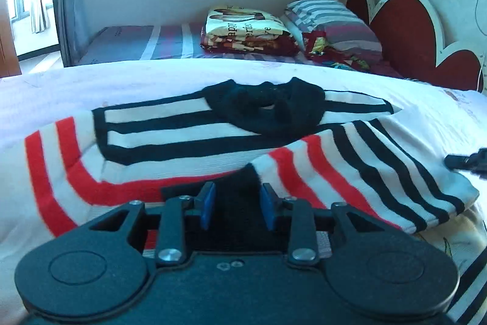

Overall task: Fold small clothes
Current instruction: 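Release the sleeve cuff from the right gripper onto the sweater, then grasp the other black sleeve cuff with the left gripper and lift it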

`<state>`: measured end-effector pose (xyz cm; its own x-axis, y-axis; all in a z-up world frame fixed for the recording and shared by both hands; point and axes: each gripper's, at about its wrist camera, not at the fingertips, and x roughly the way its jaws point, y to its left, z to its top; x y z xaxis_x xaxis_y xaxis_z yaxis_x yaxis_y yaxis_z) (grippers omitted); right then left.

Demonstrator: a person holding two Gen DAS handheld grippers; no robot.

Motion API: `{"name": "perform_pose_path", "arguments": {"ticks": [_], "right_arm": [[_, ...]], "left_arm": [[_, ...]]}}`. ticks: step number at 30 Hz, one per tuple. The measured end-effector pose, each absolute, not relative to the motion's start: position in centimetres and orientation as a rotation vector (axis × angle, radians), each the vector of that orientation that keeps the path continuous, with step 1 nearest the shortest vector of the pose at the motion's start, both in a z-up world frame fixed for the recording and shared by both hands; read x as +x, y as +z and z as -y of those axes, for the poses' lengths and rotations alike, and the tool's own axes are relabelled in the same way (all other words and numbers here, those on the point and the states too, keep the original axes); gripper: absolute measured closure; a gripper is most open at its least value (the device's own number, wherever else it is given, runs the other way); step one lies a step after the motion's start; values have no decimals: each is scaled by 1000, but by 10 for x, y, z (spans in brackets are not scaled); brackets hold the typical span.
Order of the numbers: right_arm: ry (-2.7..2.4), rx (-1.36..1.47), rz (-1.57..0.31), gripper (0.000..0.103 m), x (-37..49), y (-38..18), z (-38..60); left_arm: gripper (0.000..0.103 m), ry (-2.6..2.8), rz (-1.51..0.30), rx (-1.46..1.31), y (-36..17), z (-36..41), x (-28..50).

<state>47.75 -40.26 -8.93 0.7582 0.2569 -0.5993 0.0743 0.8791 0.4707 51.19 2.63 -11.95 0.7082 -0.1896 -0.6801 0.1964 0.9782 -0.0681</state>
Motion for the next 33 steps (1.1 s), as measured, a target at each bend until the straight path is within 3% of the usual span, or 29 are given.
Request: {"name": "perform_pose_path", "arguments": {"ticks": [2,3,4,5,7,9,11,16,19,23,27,28,33], "right_arm": [[115,493,-650,101,488,-82,409],[102,499,-644,95,498,-82,412],[99,520,-646,66,509,-85,417],[113,545,-639,50,520,-86,421],[156,559,-654,52,538,-91,425],[212,560,-686,83,552,-95,428],[181,453,-760,103,567,-104,421],[132,362,-768,103,568,-110,430],[199,328,-672,103,549,-90,420],[303,260,-663,103,552,-86,386],[217,142,-703,103,562,-112,380],[208,154,-705,103,563,-115,385],[163,126,-752,103,555,-114,397]], "left_arm": [[73,-187,-732,25,-115,-21,509],[73,-182,-724,26,-115,-18,510],[72,-177,-726,30,-116,-14,511],[71,-164,-732,35,-119,-12,513],[70,-146,-724,27,-123,-12,513],[70,-138,-718,20,-123,-14,511],[69,-129,-713,32,-124,-13,510],[68,-102,-714,45,-124,-9,512],[70,-62,-702,52,-112,-4,509],[49,-128,-613,59,-92,34,506],[49,-220,-683,138,-107,78,522],[49,-197,-743,151,-119,78,530],[45,-191,-704,123,-126,47,519]]}}
